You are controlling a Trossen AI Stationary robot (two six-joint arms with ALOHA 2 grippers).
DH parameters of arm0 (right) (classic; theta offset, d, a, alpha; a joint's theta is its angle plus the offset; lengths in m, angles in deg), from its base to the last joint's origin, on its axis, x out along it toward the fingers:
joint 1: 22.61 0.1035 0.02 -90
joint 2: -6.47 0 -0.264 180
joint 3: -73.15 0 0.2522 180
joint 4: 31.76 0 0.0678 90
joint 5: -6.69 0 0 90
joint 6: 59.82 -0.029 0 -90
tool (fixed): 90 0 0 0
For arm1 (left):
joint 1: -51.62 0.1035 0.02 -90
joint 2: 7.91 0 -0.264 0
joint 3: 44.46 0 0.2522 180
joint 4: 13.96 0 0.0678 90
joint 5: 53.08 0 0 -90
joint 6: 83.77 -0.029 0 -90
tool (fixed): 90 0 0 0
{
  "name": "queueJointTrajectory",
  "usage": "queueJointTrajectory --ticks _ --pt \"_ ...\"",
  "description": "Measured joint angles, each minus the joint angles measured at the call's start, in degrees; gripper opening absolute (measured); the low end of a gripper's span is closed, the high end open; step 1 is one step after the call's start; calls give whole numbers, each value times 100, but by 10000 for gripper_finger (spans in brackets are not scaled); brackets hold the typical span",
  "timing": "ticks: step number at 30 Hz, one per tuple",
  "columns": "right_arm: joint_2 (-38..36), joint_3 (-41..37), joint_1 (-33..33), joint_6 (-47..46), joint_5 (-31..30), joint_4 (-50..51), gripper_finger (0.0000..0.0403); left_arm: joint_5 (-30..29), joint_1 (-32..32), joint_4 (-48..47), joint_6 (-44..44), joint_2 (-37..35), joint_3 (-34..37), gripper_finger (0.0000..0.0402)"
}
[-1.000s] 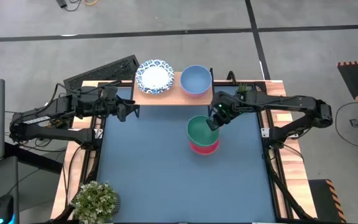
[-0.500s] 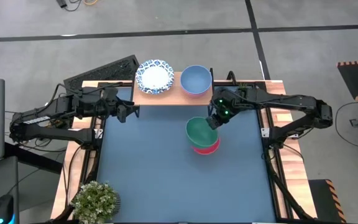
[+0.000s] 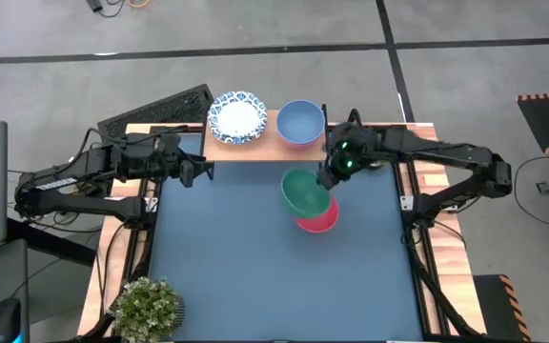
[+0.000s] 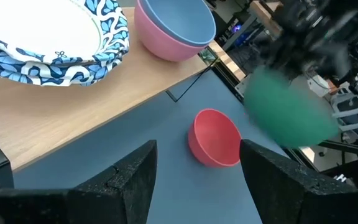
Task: Place and stack bowls onto a shelf
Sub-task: Stack the green bowl on the blue bowl on the shelf
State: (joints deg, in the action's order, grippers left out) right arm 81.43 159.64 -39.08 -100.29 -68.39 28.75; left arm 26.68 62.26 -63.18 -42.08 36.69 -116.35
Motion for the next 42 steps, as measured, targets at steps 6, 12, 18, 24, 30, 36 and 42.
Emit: queueJointTrajectory --ticks 6,12,18,24,30,36,42 --pt "182 1278 -685 639 -990 273 31 -9 0 25 17 0 0 213" --pt "853 2221 -1766 1201 -1360 491 30 -49 0 25 101 2 0 213" --pt "1607 2809 -2314 1495 -835 706 30 -4 0 24 64 2 0 213" --pt "2005 2942 -2479 1698 -768 1048 30 -4 0 21 17 2 0 213" --pt "2055 2953 -2627 1700 -878 1228 31 -4 1 20 -41 2 0 213" --pt "2111 2953 -2644 1896 -870 1299 48 -5 0 20 -53 2 0 213" --pt "2094 2953 -2642 2017 -866 1071 82 -9 0 20 -89 2 0 213"
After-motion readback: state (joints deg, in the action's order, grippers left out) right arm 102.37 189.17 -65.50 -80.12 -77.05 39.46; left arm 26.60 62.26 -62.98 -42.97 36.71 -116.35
